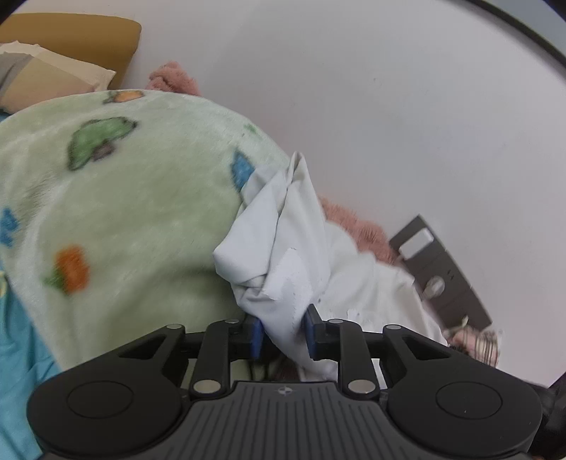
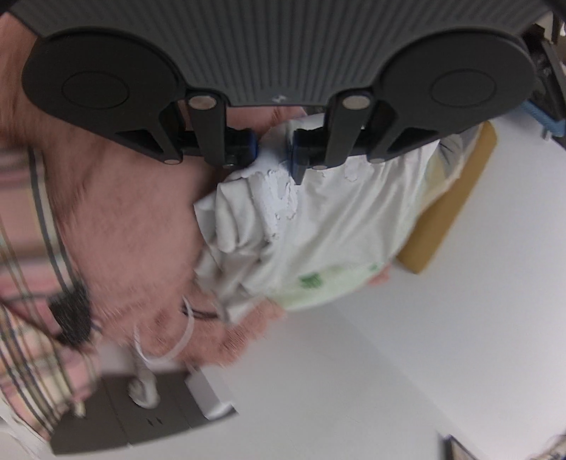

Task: Fold clothes
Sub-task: 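Lift the folded shirt with both grippers and carry it onto the green blanket, then open both grippers to release the shirt and pull them back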

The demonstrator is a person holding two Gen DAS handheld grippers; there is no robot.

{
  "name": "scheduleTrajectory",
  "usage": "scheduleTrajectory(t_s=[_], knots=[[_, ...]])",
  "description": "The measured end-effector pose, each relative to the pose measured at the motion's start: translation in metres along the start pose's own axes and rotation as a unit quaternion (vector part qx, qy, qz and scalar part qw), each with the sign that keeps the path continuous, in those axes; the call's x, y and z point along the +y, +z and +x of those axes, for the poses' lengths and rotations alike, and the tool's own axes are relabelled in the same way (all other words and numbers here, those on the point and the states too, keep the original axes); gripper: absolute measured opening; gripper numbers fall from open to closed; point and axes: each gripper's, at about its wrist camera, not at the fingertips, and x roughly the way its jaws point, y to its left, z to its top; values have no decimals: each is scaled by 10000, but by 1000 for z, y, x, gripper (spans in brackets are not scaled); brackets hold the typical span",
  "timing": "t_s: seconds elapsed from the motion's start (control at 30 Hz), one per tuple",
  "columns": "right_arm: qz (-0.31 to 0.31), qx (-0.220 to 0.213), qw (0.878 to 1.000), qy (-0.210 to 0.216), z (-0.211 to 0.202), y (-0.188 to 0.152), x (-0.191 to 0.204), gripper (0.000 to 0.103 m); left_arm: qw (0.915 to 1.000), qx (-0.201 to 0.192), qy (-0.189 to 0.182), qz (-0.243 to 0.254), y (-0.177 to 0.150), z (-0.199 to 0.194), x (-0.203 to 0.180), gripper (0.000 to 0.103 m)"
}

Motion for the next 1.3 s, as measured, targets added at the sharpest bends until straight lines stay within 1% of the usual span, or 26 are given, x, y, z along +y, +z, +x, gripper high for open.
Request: scheduleTrajectory(t_s=[0.03,0.07,0.1,0.13,0.17,0.2,0.27,0.37,0.43,0.5,0.53,0.7,0.83,0.9,1.0,1.13,1.23,1.3], knots=[[-8,24,10000,-70,-8,-4,2,30,9999,-25,78,92,-1,-9,-3,52],[-32,27,9999,-112,-18,-9,5,41,9996,-57,167,201,-1,-19,-7,65],[-128,-17,9999,-84,-30,-12,9,61,9990,-113,242,358,0,-30,-13,68],[-247,-77,9997,-36,-44,-15,14,71,9981,-191,285,514,0,-45,-23,73],[-366,-136,9992,13,-57,-18,20,84,9969,-274,315,660,-1,-61,-33,78],[-501,-204,9985,43,-69,-20,25,85,9955,-358,346,806,-2,-78,-43,82],[-762,-334,9965,104,-92,-23,37,84,9926,-551,372,1021,-4,-109,-58,93],[-1113,-514,9923,184,-125,-29,56,83,9869,-879,418,1287,-10,-155,-75,102],[-1390,-674,9879,162,-144,-35,69,83,9807,-1120,501,1521,-19,-184,-85,102],[-1706,-812,9819,154,-161,-43,81,83,9717,-1434,634,1769,-33,-212,-93,103],[-1845,-874,9788,162,-170,-48,86,83,9690,-1549,662,1810,-40,-224,-94,103],[-2267,-1154,9667,276,-203,-83,98,83,9670,-1798,562,1716,-72,-272,-92,103],[-2576,-1392,9555,359,-219,-113,106,83,9615,-1981,630,1795,-89,-296,-88,103],[-2628,-1495,9525,366,-221,-124,108,83,9572,-2066,742,1887,-97,-303,-85,103],[-2694,-1647,9481,371,-223,-139,111,83,9529,-2162,875,1941,-104,-309,-76,103],[-2739,-1881,9427,299,-219,-155,112,83,9502,-2225,948,1964,-108,-309,-63,103],[-2711,-2018,9408,245,-210,-166,111,83,9451,-2285,1075,2073,-110,-304,-58,103],[-2747,-2035,9396,190,-202,-171,111,83,9435,-2278,1149,2116,-111,-300,-55,103]])
